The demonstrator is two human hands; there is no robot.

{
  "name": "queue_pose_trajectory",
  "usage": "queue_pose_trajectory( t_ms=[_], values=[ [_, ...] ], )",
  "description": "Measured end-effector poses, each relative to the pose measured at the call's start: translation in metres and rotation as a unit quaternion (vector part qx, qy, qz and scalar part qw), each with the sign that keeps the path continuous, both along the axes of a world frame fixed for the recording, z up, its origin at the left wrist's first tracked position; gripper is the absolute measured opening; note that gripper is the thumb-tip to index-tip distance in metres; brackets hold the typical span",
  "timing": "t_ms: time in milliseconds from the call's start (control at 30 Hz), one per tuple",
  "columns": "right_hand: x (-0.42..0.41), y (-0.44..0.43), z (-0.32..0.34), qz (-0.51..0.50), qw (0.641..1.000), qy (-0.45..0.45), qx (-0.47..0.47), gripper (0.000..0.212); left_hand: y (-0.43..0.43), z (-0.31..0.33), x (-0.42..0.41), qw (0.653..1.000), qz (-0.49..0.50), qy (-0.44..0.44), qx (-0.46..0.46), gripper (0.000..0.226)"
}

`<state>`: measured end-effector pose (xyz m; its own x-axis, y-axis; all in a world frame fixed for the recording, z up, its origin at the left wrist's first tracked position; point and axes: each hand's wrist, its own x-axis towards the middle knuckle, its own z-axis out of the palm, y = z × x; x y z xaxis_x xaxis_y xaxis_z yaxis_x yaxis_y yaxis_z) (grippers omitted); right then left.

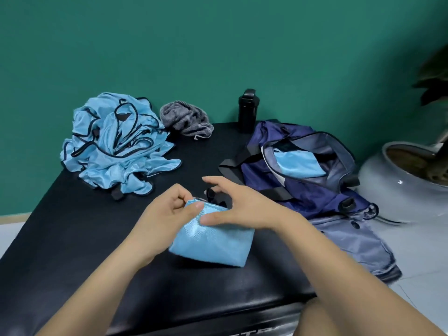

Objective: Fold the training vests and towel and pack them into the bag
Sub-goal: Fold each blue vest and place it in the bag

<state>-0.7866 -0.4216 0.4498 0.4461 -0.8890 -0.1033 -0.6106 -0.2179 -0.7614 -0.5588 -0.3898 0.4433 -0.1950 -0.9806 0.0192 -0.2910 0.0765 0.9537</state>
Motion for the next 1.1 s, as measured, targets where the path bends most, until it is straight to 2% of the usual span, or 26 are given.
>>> queue_pose_trajectory(
  t_ms=[100,200,300,367,433,467,567,667,767,867,933,1000,1100],
  values=[
    [-0.029,-0.008,0.029,0.038,0.994,-0.036,0.092,0.094,-0.009,0.021,-0.02,0.999,-0.048,-0.001,0.004,0.024],
    [-0.064,-0.012,0.054,0.052,0.991,-0.02,0.121,0.078,-0.021,0.041,-0.05,0.996,-0.086,0.016,-0.007,0.025],
    [-0.101,-0.014,0.07,0.042,0.982,-0.088,0.165,0.062,-0.034,0.06,-0.086,0.993,-0.103,0.055,-0.014,0.022],
    [-0.128,-0.022,0.077,0.025,0.982,-0.109,0.15,0.054,-0.044,0.069,-0.11,0.991,-0.104,0.081,-0.023,0.02],
    [-0.153,-0.03,0.088,0.0,0.986,-0.108,0.13,0.056,-0.056,0.074,-0.132,0.99,-0.092,0.105,-0.034,0.018],
    [-0.163,-0.035,0.095,-0.011,0.99,-0.093,0.109,0.056,-0.063,0.074,-0.141,0.989,-0.082,0.115,-0.04,0.017],
    [-0.195,-0.05,0.116,-0.051,0.999,-0.007,0.015,0.04,-0.085,0.065,-0.166,0.99,-0.038,0.118,-0.061,0.011],
    [-0.22,-0.072,0.128,-0.073,0.991,0.101,-0.04,0.046,-0.1,0.046,-0.186,0.996,-0.004,0.055,-0.073,0.004],
    [-0.235,-0.098,0.129,-0.072,0.965,0.242,-0.072,0.043,-0.107,0.028,-0.203,0.991,-0.054,-0.092,-0.079,0.002],
    [-0.238,-0.119,0.116,-0.063,0.941,0.319,-0.097,0.05,-0.11,0.009,-0.217,0.949,-0.158,-0.259,-0.081,0.013],
    [-0.237,-0.132,0.105,-0.057,0.933,0.345,-0.089,0.059,-0.113,0.0,-0.222,0.908,-0.176,-0.358,-0.128,0.024],
    [-0.234,-0.143,0.094,-0.049,0.927,0.367,-0.059,0.06,-0.118,-0.003,-0.223,0.885,-0.171,-0.403,-0.159,0.018],
    [-0.228,-0.155,0.083,-0.043,0.92,0.39,0.002,0.048,-0.118,-0.003,-0.218,0.878,-0.178,-0.406,-0.18,0.008]
  ],
)
